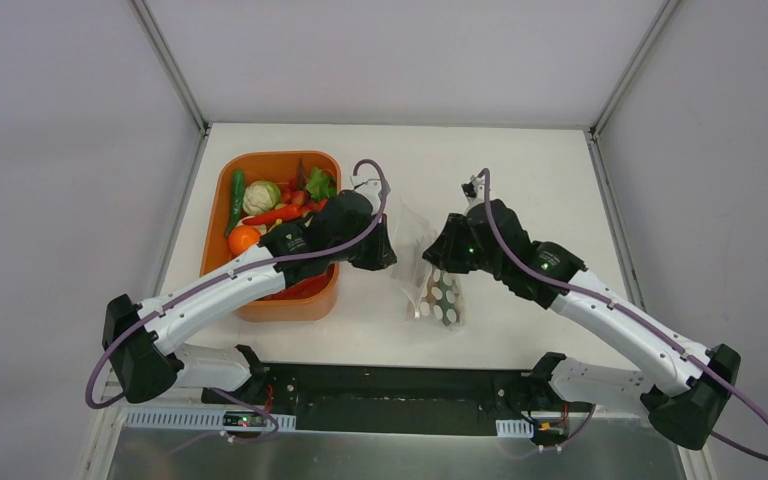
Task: Place the food in the zip-top bag and seal the zipper
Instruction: Adjust the zipper food storage bag at the center of the board.
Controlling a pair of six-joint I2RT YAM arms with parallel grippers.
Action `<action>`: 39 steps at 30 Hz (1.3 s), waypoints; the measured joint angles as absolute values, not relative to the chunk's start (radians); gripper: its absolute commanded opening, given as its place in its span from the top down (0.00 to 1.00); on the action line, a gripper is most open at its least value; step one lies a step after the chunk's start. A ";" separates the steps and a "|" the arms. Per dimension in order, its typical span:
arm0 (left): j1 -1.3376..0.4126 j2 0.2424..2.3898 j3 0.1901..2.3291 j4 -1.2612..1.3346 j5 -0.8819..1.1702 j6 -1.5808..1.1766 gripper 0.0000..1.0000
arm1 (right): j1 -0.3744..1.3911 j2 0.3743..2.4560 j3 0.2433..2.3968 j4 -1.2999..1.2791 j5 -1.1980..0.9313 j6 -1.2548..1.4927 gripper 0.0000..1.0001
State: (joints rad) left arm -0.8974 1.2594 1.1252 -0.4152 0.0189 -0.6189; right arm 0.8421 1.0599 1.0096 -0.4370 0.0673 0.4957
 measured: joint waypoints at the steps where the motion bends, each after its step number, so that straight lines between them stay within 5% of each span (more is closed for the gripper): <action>1: -0.897 1.261 1.125 -0.407 0.019 -0.619 1.00 | 0.842 1.061 1.019 -0.457 0.073 0.497 0.83; 4: -0.898 1.261 1.125 -0.377 0.025 -0.619 1.00 | 0.842 1.061 1.042 -0.493 0.081 0.498 0.85; 8: -0.898 1.261 1.125 -0.362 0.026 -0.617 1.00 | 0.842 1.071 1.053 -0.505 0.069 0.499 1.00; 26: -0.895 1.253 1.155 -0.463 -0.114 -0.558 0.99 | 0.849 0.963 1.053 -0.539 0.106 0.508 1.00; 32: -0.877 1.258 1.188 -0.466 -0.115 -0.546 0.82 | 0.850 0.971 1.053 -0.558 0.138 0.513 1.00; 36: -0.855 1.259 1.208 -0.468 -0.114 -0.531 0.54 | 0.850 0.966 1.053 -0.548 0.142 0.517 1.00; 39: -0.854 1.261 1.234 -0.475 -0.110 -0.524 0.42 | 0.850 0.965 1.053 -0.533 0.142 0.524 1.00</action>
State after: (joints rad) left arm -0.8536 1.2606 1.2343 -0.4751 -0.1097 -0.5243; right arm 0.8501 0.9653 1.0527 -0.5331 0.1421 0.5243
